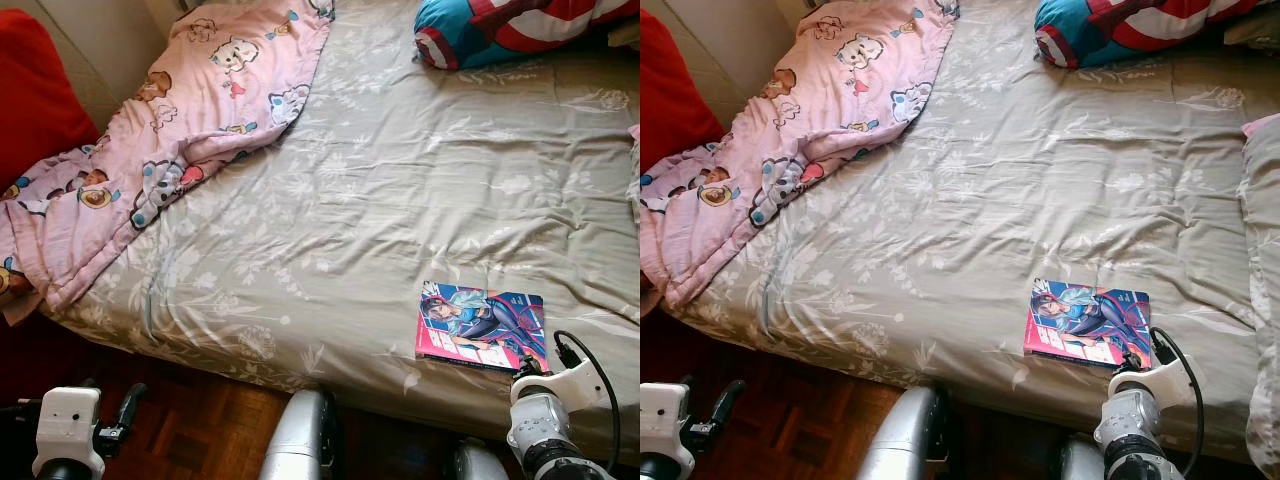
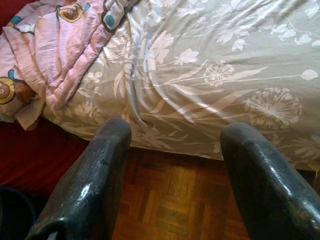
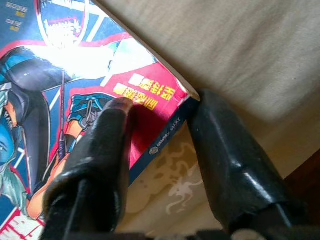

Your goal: Clean up the room

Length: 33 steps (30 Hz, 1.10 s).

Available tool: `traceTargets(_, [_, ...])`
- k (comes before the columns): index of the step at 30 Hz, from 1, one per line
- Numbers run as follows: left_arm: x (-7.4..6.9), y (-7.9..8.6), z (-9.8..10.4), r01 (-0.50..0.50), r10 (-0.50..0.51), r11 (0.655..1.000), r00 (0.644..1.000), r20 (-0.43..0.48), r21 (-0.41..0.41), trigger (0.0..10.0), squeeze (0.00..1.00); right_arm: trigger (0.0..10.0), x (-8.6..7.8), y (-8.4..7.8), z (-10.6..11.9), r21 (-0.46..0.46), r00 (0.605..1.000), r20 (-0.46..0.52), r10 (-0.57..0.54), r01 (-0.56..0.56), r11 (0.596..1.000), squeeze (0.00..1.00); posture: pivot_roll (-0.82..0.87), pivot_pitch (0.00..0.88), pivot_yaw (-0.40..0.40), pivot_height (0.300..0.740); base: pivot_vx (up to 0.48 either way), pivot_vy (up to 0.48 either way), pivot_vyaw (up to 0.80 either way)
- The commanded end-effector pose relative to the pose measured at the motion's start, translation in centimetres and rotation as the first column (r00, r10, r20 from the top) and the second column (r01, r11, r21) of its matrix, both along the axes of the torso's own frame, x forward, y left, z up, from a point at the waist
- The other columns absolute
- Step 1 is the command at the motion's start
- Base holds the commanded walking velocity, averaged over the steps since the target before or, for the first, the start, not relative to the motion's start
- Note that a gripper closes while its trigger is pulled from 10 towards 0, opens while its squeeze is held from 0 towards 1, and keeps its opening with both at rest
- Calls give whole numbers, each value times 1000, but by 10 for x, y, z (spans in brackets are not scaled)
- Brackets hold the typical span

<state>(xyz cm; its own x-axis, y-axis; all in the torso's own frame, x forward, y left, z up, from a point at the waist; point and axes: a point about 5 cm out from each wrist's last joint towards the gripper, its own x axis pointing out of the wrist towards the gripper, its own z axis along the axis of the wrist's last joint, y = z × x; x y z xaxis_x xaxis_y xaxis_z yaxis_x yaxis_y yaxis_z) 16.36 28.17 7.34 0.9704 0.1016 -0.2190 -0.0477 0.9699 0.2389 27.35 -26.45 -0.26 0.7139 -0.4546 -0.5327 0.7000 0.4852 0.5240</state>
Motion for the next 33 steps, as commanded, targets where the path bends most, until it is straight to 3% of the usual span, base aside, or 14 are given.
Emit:
traceTargets(1, [-7, 7, -5, -19, 20, 1000, 999, -45, 18, 10000, 0, 10000, -13, 4, -14, 29, 998, -58, 0, 2, 1000, 0, 313, 276, 219, 648, 0, 0, 0])
traceTargets(10, [-1, 3, -15, -24, 24, 1000, 999, -48, -2, 10000, 0, 10000, -13, -2, -10, -1, 999, -44, -12, 12, 1000, 0, 270, 242, 188, 648, 0, 0, 0])
traceTargets(18, [23, -8, -37, -48, 45, 997, 998, -45, -58, 10000, 0, 10000, -19, -10, -12, -19, 998, -50, -37, 36, 999, 0, 198, 160, 128, 648, 0, 0, 0])
traceTargets(24, [33, -15, -53, -83, 78, 992, 996, -54, -97, 10000, 0, 10000, -22, -13, -12, -55, 998, -53, -20, 17, 998, 0, 153, 98, 90, 648, 0, 0, 0])
traceTargets(25, [36, -16, -59, -106, 99, 987, 993, -65, -117, 10000, 0, 10000, -22, -12, -12, -120, 996, -79, 45, -55, 991, 0, 136, 80, 80, 648, 0, 0, 0])
traceTargets(27, [36, -16, -61, -111, 103, 987, 992, -68, -121, 10000, 0, 10000, -22, -11, -12, -136, 994, -86, 62, -74, 988, 0, 136, 80, 80, 648, 0, 0, 0])
traceTargets(30, [40, -21, -75, -142, 124, 975, 986, -116, -168, 10000, 0, 10000, -21, 1, -15, -233, 966, -135, 220, -247, 941, 0, 90, 24, 58, 648, 0, 0, 0])
traceTargets(31, [42, -25, -86, -167, 138, 967, 978, -158, -191, 10000, 0, 10000, -27, 10, -22, -243, 941, -163, 296, -329, 913, 0, 66, 0, 46, 648, 0, 0, 0])
traceTargets(33, [43, -27, -92, -185, 149, 961, 972, -182, -204, 10000, 0, 10000, -32, 13, -27, -238, 931, -177, 320, -356, 903, 0, 61, 0, 44, 648, 0, 0, 0])
